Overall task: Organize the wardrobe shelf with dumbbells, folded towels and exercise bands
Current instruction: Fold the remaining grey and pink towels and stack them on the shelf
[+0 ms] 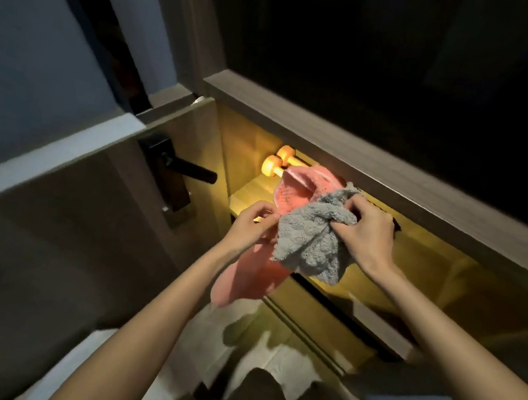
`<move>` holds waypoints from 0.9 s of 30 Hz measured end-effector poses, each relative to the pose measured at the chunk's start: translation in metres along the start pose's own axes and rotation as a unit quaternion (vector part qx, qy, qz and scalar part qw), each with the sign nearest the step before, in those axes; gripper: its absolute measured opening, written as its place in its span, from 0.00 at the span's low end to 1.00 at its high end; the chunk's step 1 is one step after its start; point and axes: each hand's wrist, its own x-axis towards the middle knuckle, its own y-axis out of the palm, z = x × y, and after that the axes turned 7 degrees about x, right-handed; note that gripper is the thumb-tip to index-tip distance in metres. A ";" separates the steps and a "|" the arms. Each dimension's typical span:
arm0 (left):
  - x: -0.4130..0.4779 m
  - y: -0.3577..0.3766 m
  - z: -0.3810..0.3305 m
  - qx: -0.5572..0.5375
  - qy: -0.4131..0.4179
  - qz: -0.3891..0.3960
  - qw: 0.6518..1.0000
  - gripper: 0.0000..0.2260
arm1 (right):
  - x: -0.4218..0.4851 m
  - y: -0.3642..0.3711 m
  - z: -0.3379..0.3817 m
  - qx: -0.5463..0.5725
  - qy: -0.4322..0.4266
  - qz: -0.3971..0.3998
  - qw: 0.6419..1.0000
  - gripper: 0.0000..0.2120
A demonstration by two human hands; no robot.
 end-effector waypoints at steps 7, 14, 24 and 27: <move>0.053 0.050 -0.004 -0.004 0.112 0.118 0.987 0.02 | -0.031 -0.006 -0.038 -0.132 0.046 -0.020 0.990 0.14; 0.087 0.124 0.025 -0.065 0.142 0.160 0.975 0.03 | -0.058 0.003 -0.095 -0.179 0.092 -0.141 0.969 0.12; 0.055 0.117 0.079 -0.128 0.223 0.230 0.939 0.04 | -0.141 0.049 -0.083 -0.197 0.073 -0.231 0.950 0.16; 0.040 0.109 0.079 -0.204 0.166 0.261 0.929 0.04 | -0.155 0.057 -0.066 -0.193 0.065 -0.243 0.949 0.16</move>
